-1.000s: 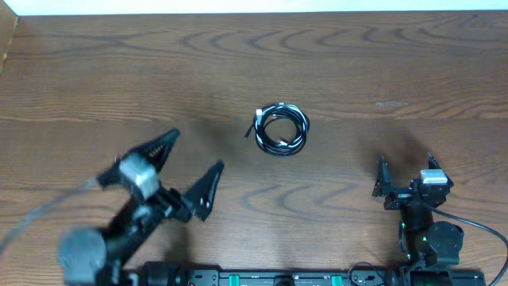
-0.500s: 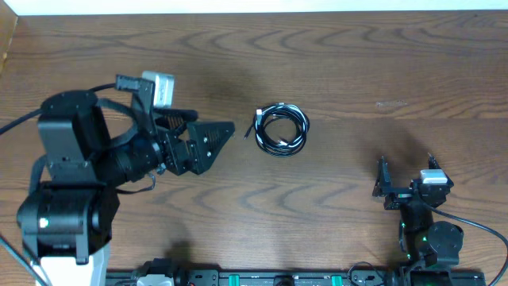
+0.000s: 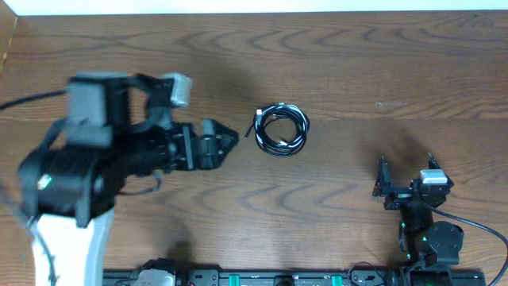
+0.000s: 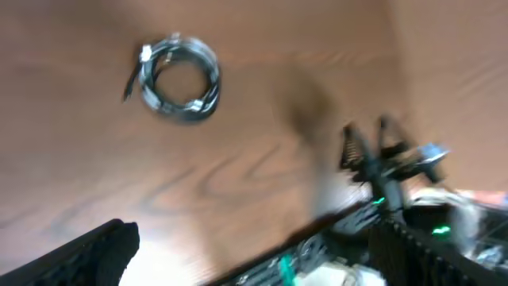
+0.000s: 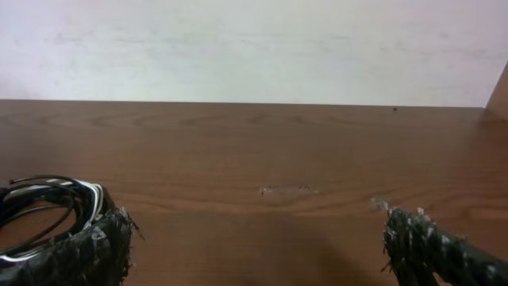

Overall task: Untangle cables
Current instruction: 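Move the left gripper to the left side of the cable coil, then swing the right gripper over to the right side of the coil, then lower the right gripper onto the coil and grasp a black cable strand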

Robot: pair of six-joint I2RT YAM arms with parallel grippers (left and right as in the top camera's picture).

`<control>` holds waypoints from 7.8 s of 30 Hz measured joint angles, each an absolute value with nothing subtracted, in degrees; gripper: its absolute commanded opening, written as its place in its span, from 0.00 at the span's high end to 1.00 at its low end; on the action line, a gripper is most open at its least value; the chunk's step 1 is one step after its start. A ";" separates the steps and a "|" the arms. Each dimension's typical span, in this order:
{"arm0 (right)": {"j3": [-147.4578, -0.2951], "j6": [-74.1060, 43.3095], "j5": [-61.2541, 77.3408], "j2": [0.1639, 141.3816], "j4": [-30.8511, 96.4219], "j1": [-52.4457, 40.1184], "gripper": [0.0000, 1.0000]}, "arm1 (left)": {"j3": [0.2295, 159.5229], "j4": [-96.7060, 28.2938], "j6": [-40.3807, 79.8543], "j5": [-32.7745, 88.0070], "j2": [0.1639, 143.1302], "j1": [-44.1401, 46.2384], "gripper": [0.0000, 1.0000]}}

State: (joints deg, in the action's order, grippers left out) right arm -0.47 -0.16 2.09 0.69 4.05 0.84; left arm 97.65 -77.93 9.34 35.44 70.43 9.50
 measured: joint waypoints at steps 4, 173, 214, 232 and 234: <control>-0.47 -0.16 2.09 0.69 4.05 0.84 0.01 | 97.69 -79.48 9.06 29.95 77.60 15.11 0.02; -82.78 -35.57 7.60 117.05 41.32 -27.55 0.78 | 96.71 -83.72 8.95 18.90 99.02 17.47 0.02; -85.62 -33.78 7.11 117.08 47.20 -28.56 0.67 | 96.71 -83.72 8.95 18.90 99.02 17.47 0.02; -84.99 -36.16 5.41 117.71 44.25 -29.76 0.64 | 96.71 -83.72 8.95 18.90 99.02 17.47 0.02; -84.95 -36.27 5.39 118.02 43.99 -29.69 0.64 | 96.71 -83.72 8.95 18.90 99.02 17.47 0.02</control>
